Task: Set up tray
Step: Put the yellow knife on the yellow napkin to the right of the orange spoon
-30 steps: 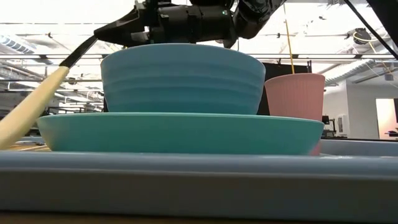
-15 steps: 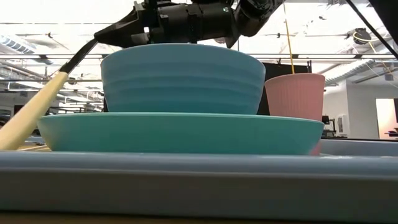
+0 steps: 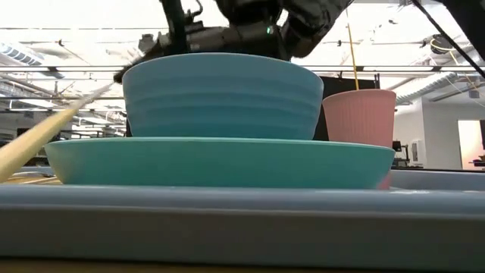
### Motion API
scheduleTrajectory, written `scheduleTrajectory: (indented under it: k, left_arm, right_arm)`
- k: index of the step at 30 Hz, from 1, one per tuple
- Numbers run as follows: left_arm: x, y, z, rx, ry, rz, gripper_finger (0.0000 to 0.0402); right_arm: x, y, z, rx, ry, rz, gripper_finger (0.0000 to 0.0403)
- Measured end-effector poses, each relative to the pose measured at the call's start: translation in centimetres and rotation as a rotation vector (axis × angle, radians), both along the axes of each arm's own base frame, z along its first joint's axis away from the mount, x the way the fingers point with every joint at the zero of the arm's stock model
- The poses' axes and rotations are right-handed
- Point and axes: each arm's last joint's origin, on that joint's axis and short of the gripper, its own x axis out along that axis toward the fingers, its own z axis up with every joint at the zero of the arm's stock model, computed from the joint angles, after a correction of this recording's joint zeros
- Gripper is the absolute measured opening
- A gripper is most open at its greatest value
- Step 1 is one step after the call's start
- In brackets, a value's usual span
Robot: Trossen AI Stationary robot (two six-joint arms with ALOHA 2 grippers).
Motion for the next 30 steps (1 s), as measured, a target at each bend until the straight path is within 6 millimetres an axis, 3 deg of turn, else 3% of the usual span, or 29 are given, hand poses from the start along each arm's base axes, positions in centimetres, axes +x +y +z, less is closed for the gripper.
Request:
scheduleTrajectory:
  k: [4,12,30]
  left_arm:
    - [0.0,0.0,0.0,-0.005,0.004,0.000,0.0031]
    - [0.0,0.0,-0.1,-0.018,0.014,-0.001,0.0031]
    - [0.0,0.0,-0.1,-0.024,0.013,-0.001,0.0031]
  right_arm:
    - [0.3,-0.5,-1.2,0.000,0.015,-0.011,0.0001]
    - [0.3,-0.9,-1.8,-0.011,0.055,-0.043,0.0001]
    - [0.2,-1.0,-1.9,-0.025,0.060,-0.065,0.0012]
